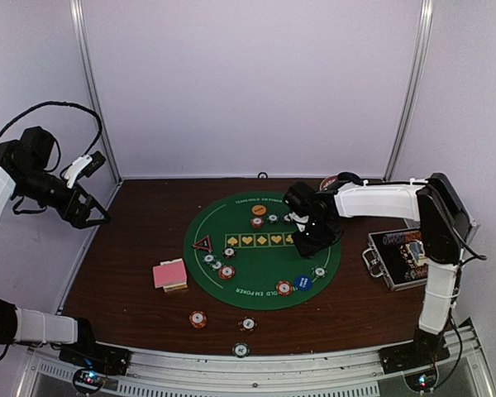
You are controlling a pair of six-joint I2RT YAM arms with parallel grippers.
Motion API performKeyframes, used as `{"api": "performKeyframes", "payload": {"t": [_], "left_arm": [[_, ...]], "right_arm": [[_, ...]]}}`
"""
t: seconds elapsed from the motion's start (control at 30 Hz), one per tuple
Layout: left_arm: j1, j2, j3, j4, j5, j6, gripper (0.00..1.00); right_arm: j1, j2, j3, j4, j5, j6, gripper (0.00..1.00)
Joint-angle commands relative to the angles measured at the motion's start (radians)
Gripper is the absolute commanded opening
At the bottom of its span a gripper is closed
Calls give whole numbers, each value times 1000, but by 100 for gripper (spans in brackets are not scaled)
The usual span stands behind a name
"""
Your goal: Distribute texas hold em gaming equipment
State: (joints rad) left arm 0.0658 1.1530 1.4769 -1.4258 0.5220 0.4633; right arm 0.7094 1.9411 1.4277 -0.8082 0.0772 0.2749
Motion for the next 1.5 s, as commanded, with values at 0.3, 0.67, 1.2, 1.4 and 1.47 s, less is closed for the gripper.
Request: {"api": "performKeyframes", "payload": {"t": [0.3, 0.67, 1.2, 1.4, 1.47], "left_arm": [[-8, 14, -90, 16, 1, 35, 97], [-162, 30, -246, 171, -139, 8, 98], [-419, 280, -318, 354, -345, 56, 98], [-483, 327, -362, 425, -403, 105, 98], [-493, 325, -375, 441, -398, 124, 98]], "right_arm": [[-115, 6, -77, 57, 46, 30, 6], [-128, 48, -92, 61, 39, 43, 28], [-104, -192, -28, -18, -8, 107, 97], [-48, -246, 4, -17, -71, 151, 99], [-23, -253, 18, -13, -74, 164, 99]]}}
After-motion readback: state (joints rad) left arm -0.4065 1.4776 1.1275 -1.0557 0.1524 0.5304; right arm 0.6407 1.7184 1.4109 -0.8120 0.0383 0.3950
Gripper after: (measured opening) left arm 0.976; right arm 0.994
